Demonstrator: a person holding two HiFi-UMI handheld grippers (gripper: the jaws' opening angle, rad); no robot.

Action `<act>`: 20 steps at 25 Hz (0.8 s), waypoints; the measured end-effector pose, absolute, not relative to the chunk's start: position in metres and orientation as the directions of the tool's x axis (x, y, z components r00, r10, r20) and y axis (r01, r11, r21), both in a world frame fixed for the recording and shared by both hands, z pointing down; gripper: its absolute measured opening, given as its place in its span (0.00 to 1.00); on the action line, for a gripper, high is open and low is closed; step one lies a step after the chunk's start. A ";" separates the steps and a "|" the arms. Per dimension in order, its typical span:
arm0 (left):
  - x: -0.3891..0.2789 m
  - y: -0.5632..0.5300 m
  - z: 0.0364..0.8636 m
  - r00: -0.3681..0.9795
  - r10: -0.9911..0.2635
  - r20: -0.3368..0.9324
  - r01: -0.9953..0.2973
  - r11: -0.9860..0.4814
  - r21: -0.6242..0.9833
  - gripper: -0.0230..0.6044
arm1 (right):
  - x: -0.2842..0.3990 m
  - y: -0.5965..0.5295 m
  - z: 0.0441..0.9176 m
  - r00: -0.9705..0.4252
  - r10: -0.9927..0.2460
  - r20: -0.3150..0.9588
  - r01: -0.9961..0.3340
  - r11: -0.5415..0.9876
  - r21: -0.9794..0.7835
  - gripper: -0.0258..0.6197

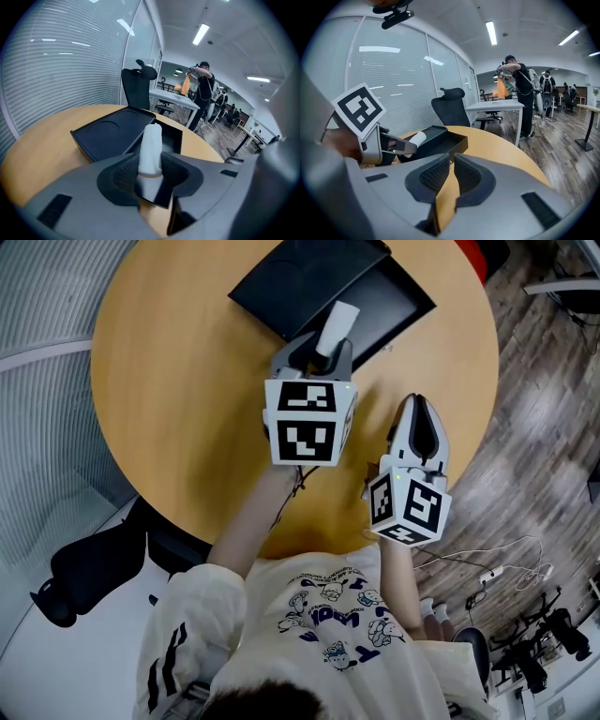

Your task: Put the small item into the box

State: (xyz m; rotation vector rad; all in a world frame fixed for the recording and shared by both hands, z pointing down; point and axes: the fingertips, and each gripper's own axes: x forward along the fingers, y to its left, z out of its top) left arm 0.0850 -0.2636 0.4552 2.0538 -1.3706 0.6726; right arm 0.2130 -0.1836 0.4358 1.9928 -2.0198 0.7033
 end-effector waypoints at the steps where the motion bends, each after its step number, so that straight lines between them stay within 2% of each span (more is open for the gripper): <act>1: 0.086 -0.263 0.458 0.344 -0.640 0.688 -0.934 -0.310 0.178 0.28 | 0.213 -0.184 0.437 -0.059 -0.877 0.477 -0.983 -0.033 -0.182 0.12; 20: 0.098 -0.261 0.480 0.346 -0.601 0.720 -0.925 -0.348 0.154 0.30 | 0.220 -0.185 0.454 -0.065 -0.866 0.496 -0.978 -0.042 -0.203 0.12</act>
